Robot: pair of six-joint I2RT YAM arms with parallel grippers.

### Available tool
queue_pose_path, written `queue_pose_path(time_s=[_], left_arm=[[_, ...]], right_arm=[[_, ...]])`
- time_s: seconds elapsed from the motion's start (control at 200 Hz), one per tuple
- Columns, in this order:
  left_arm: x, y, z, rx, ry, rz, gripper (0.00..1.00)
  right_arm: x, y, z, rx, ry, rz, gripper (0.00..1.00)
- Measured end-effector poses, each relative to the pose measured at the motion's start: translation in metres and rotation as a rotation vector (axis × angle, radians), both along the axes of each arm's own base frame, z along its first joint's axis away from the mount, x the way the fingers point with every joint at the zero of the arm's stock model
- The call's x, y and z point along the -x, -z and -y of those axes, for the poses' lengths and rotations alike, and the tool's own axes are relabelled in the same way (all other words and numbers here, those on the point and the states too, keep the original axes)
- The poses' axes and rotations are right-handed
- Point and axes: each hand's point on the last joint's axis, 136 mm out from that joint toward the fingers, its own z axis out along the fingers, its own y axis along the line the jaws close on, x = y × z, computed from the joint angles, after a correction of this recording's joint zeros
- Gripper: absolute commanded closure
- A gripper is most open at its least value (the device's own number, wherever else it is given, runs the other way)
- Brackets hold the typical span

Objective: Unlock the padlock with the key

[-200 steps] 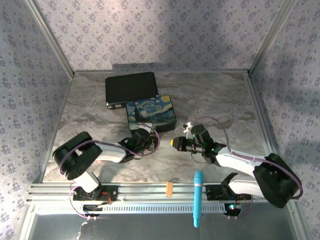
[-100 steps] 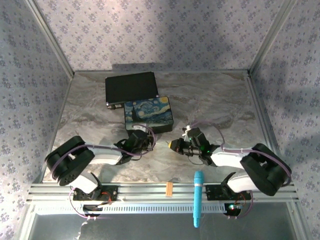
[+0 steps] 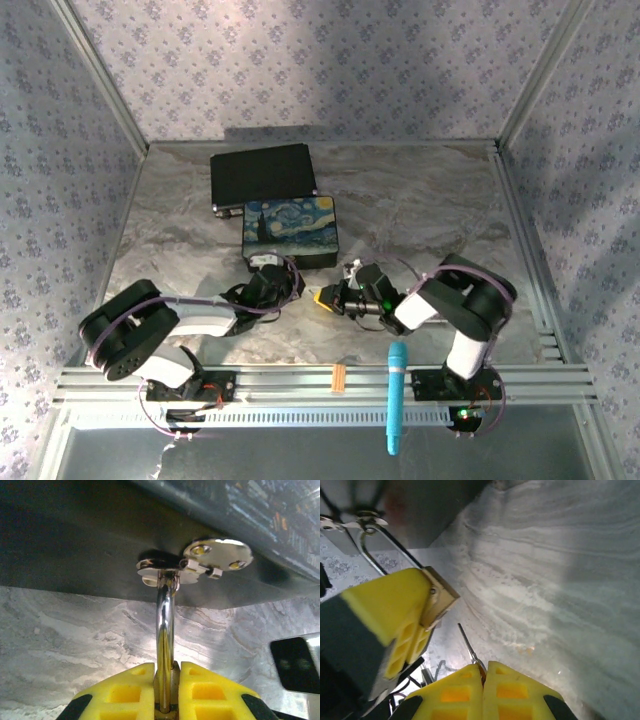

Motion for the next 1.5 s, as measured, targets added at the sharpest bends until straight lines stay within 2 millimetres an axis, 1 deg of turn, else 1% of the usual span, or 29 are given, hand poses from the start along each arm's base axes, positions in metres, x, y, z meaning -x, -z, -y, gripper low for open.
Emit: queue_pose_path(time_s=[0.055,0.12,0.3,0.36,0.615,0.955,1.209,1.399,1.499], left_arm=[[-0.001,-0.001,0.0,0.014,-0.011,-0.005,0.97],[-0.001,-0.002,0.001,0.03,-0.021,-0.01,0.97],[-0.001,-0.005,-0.001,0.059,-0.041,-0.012,0.97],[-0.001,-0.006,-0.002,0.061,-0.045,-0.011,0.97],[-0.001,-0.005,-0.004,0.07,-0.06,-0.015,0.97],[0.0,-0.007,-0.006,0.113,-0.09,-0.027,0.98],[-0.004,-0.01,-0.012,0.139,-0.132,-0.018,0.98],[-0.007,-0.009,-0.016,0.128,-0.158,-0.01,0.98],[-0.008,-0.009,-0.018,0.13,-0.168,-0.011,0.99]], right_arm=[[0.0,0.003,-0.003,-0.025,0.005,-0.019,1.0],[-0.001,0.002,-0.006,-0.057,0.006,-0.026,1.0],[-0.004,-0.012,-0.012,-0.138,0.006,-0.013,1.0],[-0.004,-0.013,-0.013,-0.153,0.008,-0.019,1.0],[-0.005,-0.013,-0.013,-0.173,0.01,-0.029,1.0],[-0.011,-0.015,-0.014,-0.191,0.019,-0.044,1.0],[-0.019,-0.019,-0.019,-0.215,0.021,-0.077,1.0],[-0.019,-0.016,-0.029,-0.221,0.025,-0.108,1.0],[-0.02,-0.017,-0.03,-0.223,0.03,-0.115,1.0]])
